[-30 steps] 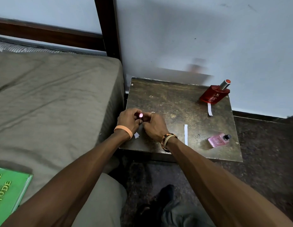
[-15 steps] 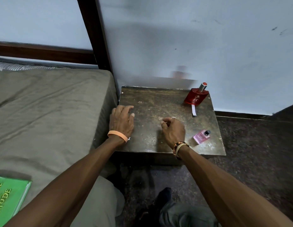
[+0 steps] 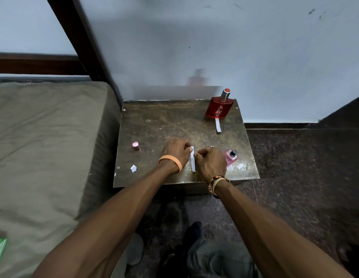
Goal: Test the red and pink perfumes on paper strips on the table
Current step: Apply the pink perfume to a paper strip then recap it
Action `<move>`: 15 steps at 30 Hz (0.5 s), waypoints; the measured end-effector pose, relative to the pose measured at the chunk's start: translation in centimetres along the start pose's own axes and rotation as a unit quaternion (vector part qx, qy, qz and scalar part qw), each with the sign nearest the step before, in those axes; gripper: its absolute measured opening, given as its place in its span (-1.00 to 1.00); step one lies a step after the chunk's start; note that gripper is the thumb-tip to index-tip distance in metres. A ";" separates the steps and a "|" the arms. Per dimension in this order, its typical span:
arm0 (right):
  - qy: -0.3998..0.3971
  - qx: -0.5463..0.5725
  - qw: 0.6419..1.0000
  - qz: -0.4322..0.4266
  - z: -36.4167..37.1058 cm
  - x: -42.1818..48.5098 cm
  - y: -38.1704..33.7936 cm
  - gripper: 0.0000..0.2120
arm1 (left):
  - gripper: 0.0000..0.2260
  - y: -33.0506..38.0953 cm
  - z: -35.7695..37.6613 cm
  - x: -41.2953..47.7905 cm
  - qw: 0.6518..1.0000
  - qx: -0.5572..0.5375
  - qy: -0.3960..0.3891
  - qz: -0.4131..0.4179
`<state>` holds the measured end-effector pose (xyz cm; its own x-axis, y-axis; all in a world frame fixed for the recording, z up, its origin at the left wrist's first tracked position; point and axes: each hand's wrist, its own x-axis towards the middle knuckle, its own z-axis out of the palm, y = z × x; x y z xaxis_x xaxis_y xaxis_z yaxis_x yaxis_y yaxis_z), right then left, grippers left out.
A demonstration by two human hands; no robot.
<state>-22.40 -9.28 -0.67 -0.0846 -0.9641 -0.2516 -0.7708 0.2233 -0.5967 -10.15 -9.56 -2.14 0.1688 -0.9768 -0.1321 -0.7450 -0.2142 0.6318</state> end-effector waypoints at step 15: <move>-0.023 -0.027 0.999 -0.032 0.9 0.9 1.4 -0.90 | -0.92 0.6 1.8 1.6 0.998 0.035 0.008 -0.059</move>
<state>-23.00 -9.68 -2.37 -0.0063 -0.9685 -0.2490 -0.8062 0.1523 -0.5717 -11.50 -11.28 -3.32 0.2669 -0.9449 -0.1896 -0.7623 -0.3273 0.5584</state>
